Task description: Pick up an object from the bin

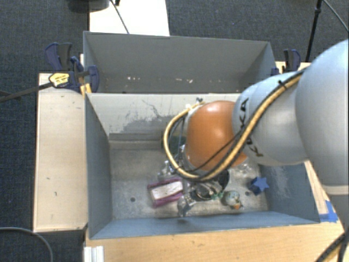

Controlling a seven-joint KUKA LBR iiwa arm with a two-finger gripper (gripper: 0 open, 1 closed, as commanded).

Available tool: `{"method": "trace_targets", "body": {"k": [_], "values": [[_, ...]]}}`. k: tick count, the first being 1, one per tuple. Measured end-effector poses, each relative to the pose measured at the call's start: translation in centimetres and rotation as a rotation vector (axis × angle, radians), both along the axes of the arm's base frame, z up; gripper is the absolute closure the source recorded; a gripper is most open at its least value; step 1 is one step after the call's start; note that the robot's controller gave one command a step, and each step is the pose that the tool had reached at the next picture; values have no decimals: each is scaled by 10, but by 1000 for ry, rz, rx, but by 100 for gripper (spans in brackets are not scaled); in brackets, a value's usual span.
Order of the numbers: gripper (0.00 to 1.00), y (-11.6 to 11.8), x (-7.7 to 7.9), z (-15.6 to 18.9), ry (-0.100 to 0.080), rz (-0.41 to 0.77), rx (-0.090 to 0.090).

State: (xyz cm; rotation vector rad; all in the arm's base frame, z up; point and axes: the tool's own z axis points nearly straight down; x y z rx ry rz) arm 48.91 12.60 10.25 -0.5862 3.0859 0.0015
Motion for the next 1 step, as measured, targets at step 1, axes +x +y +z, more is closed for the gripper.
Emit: {"method": "trace_targets", "body": {"k": [1], "values": [[0, -16, 8, -31, -6, 7, 2]]}}
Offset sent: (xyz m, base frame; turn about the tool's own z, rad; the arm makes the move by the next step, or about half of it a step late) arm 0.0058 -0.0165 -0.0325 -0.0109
